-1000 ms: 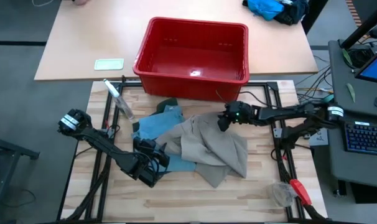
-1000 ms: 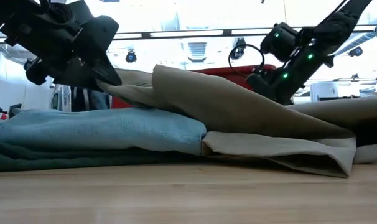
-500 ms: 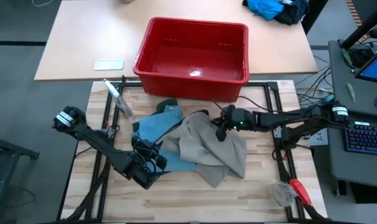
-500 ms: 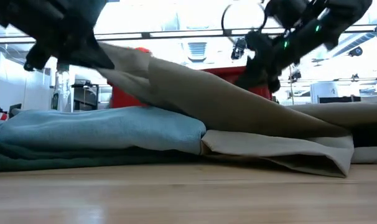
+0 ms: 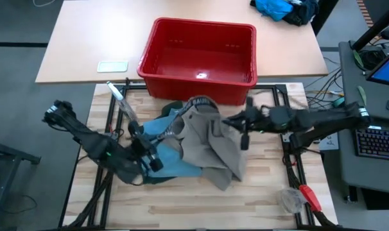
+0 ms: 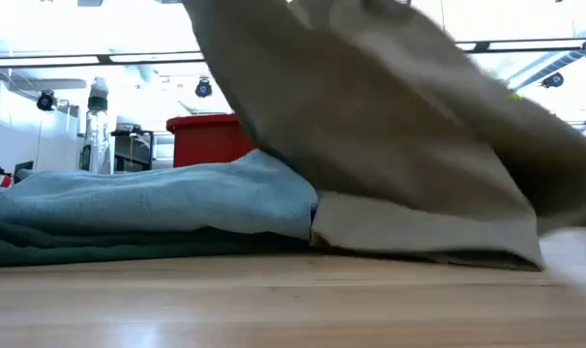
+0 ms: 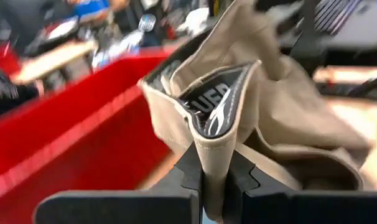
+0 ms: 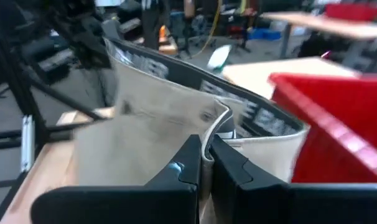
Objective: Fold Laundry from Bin
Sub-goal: Fold the light brown shorts
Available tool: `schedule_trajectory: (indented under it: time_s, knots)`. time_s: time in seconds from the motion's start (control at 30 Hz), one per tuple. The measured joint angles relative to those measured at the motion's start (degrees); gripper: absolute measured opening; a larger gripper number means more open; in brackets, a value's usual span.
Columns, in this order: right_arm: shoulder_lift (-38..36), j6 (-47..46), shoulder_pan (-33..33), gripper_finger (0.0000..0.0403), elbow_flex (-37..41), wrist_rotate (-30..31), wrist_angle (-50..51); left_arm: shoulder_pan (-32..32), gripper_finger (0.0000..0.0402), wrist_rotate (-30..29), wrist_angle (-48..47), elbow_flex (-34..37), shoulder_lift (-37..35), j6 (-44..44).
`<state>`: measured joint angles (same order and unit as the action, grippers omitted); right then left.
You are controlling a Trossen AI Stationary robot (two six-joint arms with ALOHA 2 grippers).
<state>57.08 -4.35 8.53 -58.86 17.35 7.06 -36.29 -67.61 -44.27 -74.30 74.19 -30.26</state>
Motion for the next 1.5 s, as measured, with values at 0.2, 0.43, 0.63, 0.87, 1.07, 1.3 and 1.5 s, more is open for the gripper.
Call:
schedule_trajectory:
  time_s: [0.2,0.43,0.63,0.87,1.07,1.3,1.5]
  knots:
    - [1.2,4.4,5.3,0.0009,-14.8,5.2,11.4,-0.2,0.0002,1.0,-0.8,-16.5,-0.2,20.2]
    - [3.5,6.2,8.0,0.0009,-29.8,5.4,22.5,-0.2,0.0002,5.2,-4.2,-31.6,2.0,31.9]
    - [5.1,6.5,12.2,0.0009,-39.1,4.3,28.5,-0.3,0.0002,11.2,-6.4,-42.5,5.8,34.7]
    - [7.6,7.2,21.3,0.0009,-45.4,2.1,31.9,-1.1,0.0002,11.4,-15.1,-54.9,13.3,34.7]
    - [10.4,7.4,27.2,0.0009,-50.6,10.7,34.7,-2.1,0.0004,3.3,-14.6,-59.1,18.0,36.6]
    - [14.3,4.7,27.6,0.0009,-53.4,46.5,37.4,4.5,0.0002,-6.2,-25.9,-58.0,19.5,21.0]
    - [19.7,0.9,25.4,0.0009,-50.2,40.8,37.6,10.1,0.0003,3.0,-28.6,-53.0,19.5,11.6]
